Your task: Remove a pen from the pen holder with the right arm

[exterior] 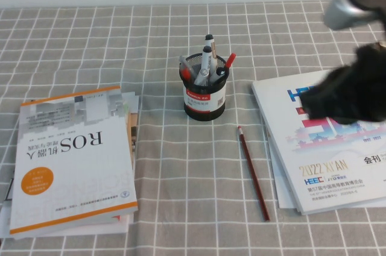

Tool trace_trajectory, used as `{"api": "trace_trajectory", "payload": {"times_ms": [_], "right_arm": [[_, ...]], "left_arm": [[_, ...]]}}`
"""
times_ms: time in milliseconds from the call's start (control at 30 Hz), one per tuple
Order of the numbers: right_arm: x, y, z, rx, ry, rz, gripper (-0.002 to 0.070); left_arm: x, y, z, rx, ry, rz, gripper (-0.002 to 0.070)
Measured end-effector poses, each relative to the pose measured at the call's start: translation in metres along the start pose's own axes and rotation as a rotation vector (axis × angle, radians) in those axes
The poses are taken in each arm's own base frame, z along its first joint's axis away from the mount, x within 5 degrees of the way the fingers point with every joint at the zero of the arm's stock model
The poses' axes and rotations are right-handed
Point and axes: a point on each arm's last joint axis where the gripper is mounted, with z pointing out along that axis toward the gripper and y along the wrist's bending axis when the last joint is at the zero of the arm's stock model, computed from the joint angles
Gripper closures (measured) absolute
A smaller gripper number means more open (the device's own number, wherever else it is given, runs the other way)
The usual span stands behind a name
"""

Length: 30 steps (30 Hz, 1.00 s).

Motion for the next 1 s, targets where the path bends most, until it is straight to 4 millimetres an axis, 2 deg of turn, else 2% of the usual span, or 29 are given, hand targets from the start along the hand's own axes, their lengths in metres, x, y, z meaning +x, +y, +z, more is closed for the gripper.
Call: {"api": "trace_trajectory", "payload": {"times_ms": [167,300,467,600,700,800,867,1000], "right_arm": [[0.029,0.000,-0.036,-0.003,0.056,-0.012,0.0687],[0.043,0.000,-0.055,-0.002,0.126,-0.019,0.0688],[0.059,-0.003,-0.060,0.025,0.278,-0.028,0.0688],[0.066,-0.009,-0.055,0.072,0.313,-0.049,0.0688],[0.071,-0.018,-0.046,0.115,0.250,-0.061,0.0688],[0.083,-0.033,-0.043,0.150,0.083,-0.016,0.0688],[0.098,-0.046,-0.043,0.178,-0.051,0.048,0.0688],[0.143,-0.068,-0.039,0.248,-0.260,0.151,0.0688]], "left_arm": [[0.000,0.000,0.000,0.000,0.000,0.000,0.0678],[0.000,0.000,0.000,0.000,0.000,0.000,0.0678],[0.000,0.000,0.000,0.000,0.000,0.000,0.0678],[0.000,0.000,0.000,0.000,0.000,0.000,0.0678],[0.000,0.000,0.000,0.000,0.000,0.000,0.0678],[0.000,0.000,0.000,0.000,0.000,0.000,0.0678],[0.000,0.000,0.000,0.000,0.000,0.000,0.0678],[0.000,0.000,0.000,0.000,0.000,0.000,0.0678]]}}
